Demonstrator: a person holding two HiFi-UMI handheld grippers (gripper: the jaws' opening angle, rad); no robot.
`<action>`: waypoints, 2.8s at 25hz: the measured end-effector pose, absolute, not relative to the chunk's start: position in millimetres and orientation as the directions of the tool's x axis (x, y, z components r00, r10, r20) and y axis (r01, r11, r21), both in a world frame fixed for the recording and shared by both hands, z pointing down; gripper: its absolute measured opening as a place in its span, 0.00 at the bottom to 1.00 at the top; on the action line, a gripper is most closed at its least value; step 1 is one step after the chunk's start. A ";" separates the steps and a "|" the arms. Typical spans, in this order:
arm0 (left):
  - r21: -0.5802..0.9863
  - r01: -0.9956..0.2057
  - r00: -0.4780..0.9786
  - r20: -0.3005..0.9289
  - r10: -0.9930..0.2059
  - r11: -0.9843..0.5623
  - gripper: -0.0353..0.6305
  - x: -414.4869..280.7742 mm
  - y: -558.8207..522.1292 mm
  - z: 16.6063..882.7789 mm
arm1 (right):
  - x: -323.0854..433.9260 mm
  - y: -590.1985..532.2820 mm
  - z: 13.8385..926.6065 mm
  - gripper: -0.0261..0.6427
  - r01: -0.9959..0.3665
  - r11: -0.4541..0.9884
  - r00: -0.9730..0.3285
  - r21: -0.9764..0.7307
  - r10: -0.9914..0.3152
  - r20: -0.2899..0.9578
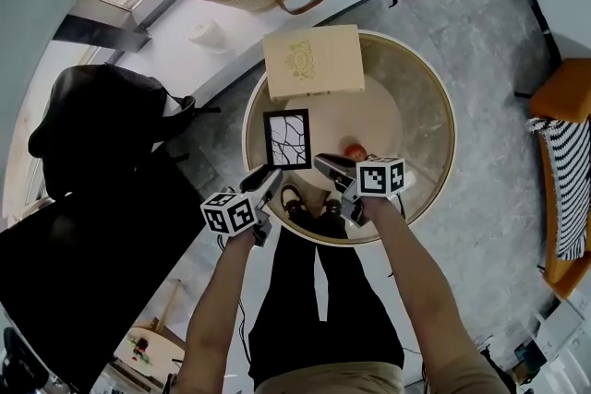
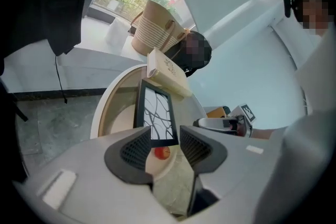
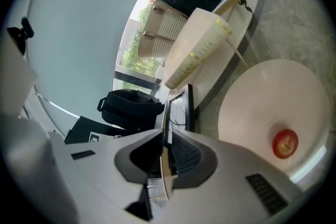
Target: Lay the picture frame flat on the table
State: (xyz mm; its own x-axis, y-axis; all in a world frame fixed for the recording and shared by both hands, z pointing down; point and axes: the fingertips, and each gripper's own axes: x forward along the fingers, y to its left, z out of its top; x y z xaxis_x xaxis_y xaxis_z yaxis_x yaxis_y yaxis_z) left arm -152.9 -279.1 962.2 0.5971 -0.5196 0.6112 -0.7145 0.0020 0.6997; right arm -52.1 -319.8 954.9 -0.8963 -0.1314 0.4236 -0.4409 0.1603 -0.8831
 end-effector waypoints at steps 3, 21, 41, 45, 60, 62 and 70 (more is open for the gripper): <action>0.689 -0.723 0.622 0.615 -0.485 -0.053 0.31 -139.3 -262.9 942.9 | -48.3 -307.8 924.7 0.11 -0.423 0.200 -0.905 -0.884 -0.126 0.405; 0.641 -0.704 0.684 0.497 -0.533 -0.306 0.06 -87.4 -215.3 695.2 | -4.8 -220.7 673.7 0.05 -0.474 0.526 -0.878 -0.706 -0.221 0.425; 0.323 -0.863 0.471 0.238 -0.850 -0.388 0.06 -137.7 -286.2 466.3 | -3.5 -279.5 445.7 0.05 -0.580 0.810 -0.796 -0.084 -0.541 0.272; 0.240 -0.885 0.443 0.179 -0.878 -0.398 0.06 -139.4 -293.6 435.8 | -6.1 -282.2 416.1 0.05 -0.594 0.804 -0.791 -0.033 -0.576 0.205; -0.016 -0.901 0.432 0.075 -0.899 -0.434 0.06 -133.5 -273.6 366.1 | -23.1 -283.7 356.4 0.05 -0.653 0.754 -0.753 0.069 -0.656 0.044; 0.000 -0.899 0.437 0.080 -0.896 -0.438 0.06 -133.9 -272.9 367.3 | -23.0 -282.4 352.9 0.05 -0.656 0.751 -0.750 0.075 -0.660 0.038; 0.039 -0.879 0.477 0.114 -0.871 -0.476 0.06 -124.9 -274.3 383.4 | -19.9 -276.2 357.9 0.05 -0.654 0.749 -0.748 0.105 -0.661 0.051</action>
State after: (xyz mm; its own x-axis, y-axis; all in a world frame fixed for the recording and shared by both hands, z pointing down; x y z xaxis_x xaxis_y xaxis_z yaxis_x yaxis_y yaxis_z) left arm -124.9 -274.3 383.4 0.4770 -0.8715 0.1139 -0.8787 -0.4759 0.0386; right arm -19.9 -276.2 357.9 -0.7484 -0.6613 0.0512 -0.6544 0.7488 0.1055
